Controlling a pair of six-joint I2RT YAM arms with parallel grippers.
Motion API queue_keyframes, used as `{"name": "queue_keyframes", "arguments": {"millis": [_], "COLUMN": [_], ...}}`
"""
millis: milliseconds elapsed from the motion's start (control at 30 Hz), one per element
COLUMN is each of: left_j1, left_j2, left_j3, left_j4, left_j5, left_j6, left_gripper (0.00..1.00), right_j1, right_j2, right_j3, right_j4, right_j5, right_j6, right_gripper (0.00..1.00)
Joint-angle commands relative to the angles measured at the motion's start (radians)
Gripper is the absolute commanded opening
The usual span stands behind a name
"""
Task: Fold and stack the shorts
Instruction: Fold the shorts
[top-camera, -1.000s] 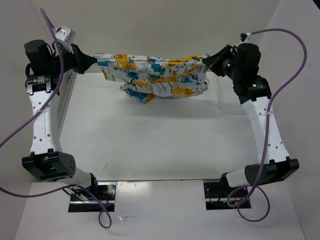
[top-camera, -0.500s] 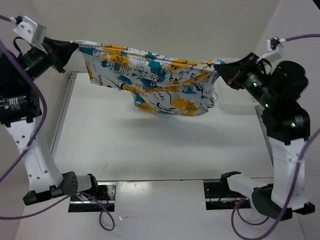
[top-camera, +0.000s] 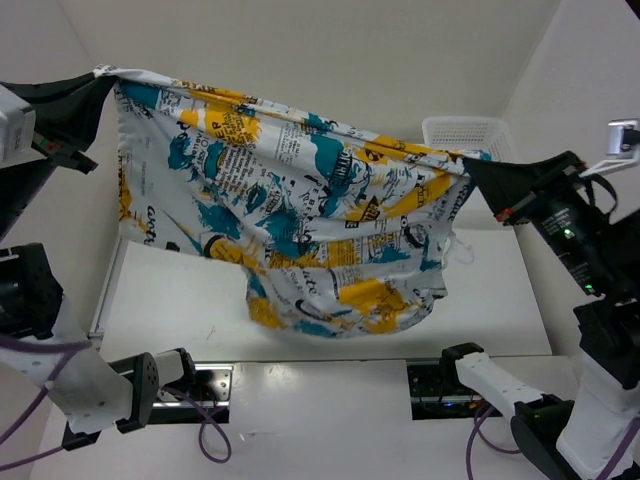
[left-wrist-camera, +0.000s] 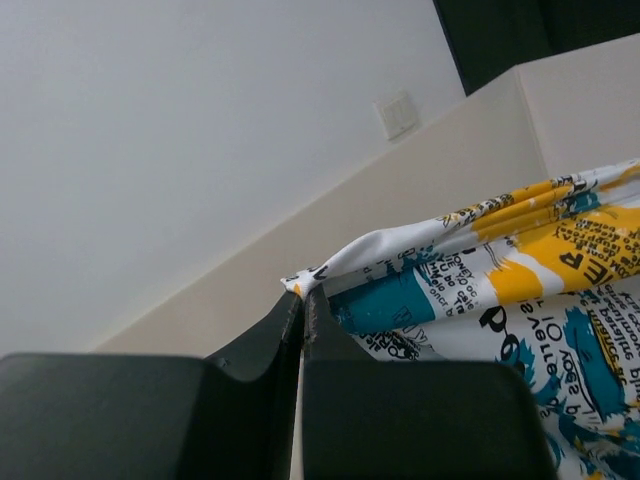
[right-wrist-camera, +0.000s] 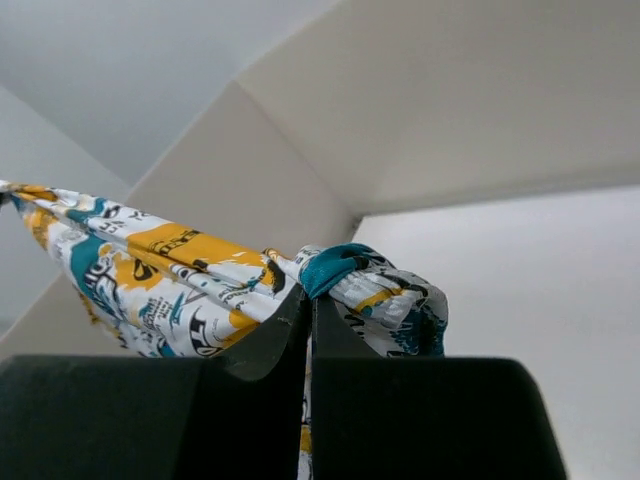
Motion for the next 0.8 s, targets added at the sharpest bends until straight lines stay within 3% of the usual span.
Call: {"name": "queue_keyframes", "arguments": {"millis": [0, 200, 467, 600, 767], "left_j1": [0.048, 0.048, 0.048, 0.028, 0.01], "left_j2": [0.093, 0.125, 0.295, 0.44, 0.541], "left_j3": [-0.099, -0.376, -0.619, -0.697, -0.685], "left_j4": [-0.002, 0.102, 0.218, 0.265, 0.311], "left_j5": [-0.229, -0.193, -0.135, -0.187, -0.22], "left_j6": [0.057, 0.057, 0.057, 0.057, 0.057], "left_gripper": [0.0, 0.0, 0.0, 0.0, 0.0], "right_j1": [-0.01, -0.01, -0.01, -0.033, -0.033], "right_j2": [-0.013, 0.001, 0.253, 0.5, 0.81], "right_j3": [-0.155, -0.459, -0.731, -0.701, -0.481], "right_j4": [-0.112, 0.097, 0.412, 0.517, 0.527], "right_j5": [0.22, 0.22, 0.17, 0.125, 0.125], "right_j6": [0.003, 0.038, 0.048, 0.029, -0.004], "right_gripper": [0.0, 0.0, 0.0, 0.0, 0.0]}}
